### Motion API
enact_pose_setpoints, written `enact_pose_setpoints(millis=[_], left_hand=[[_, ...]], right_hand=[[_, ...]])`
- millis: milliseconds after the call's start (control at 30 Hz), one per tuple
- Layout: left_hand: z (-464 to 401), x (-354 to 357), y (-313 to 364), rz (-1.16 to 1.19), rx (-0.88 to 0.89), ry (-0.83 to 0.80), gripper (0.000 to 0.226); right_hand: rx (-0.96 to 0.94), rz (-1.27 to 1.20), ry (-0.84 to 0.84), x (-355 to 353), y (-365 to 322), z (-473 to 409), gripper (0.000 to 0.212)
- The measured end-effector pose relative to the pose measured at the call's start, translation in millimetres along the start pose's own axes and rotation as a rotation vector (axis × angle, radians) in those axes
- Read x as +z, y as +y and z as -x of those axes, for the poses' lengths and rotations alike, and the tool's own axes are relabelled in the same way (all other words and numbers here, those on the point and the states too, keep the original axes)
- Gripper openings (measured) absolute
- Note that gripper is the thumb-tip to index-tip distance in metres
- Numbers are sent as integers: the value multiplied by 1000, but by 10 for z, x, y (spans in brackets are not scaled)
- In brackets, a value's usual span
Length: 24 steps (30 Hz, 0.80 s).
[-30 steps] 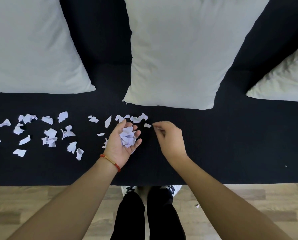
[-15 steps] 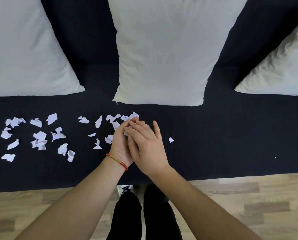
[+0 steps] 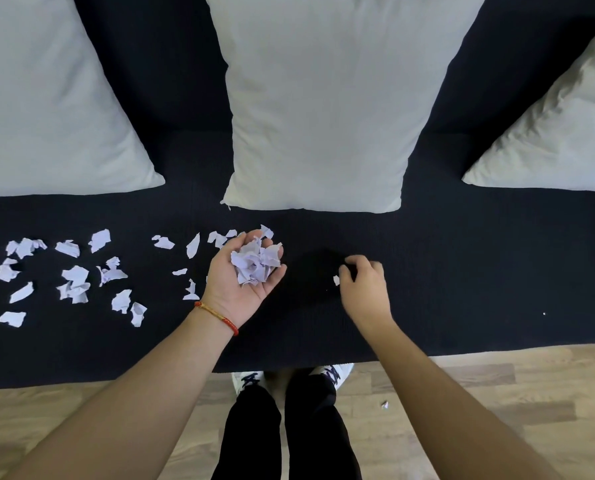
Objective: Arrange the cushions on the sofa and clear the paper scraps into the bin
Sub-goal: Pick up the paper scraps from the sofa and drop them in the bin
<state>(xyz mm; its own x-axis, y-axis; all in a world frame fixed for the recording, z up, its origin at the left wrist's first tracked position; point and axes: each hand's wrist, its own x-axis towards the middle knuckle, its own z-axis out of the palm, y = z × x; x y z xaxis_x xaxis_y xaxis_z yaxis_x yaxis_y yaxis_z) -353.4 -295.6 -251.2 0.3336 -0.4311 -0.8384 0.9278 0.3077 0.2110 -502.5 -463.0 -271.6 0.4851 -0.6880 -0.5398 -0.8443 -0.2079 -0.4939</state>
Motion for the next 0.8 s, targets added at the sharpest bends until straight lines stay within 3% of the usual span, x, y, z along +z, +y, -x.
enact_pose_setpoints(millis=[200, 433, 533, 667, 800], left_hand=[[-11, -172, 72, 17, 12, 9, 26], [57, -313, 121, 63, 10, 36, 27], [74, -402, 161, 72, 29, 46, 27], [97, -523, 230, 128, 38, 26, 34], [153, -654, 316, 132, 63, 41, 26]], right_hand=[[-51, 85, -64, 134, 81, 23, 34], [-44, 113, -5, 293, 44, 21, 13], [-52, 82, -61, 284, -54, 23, 19], [-191, 14, -116, 422, -445, -50, 25], [-377, 62, -133, 638, -857, -203, 21]])
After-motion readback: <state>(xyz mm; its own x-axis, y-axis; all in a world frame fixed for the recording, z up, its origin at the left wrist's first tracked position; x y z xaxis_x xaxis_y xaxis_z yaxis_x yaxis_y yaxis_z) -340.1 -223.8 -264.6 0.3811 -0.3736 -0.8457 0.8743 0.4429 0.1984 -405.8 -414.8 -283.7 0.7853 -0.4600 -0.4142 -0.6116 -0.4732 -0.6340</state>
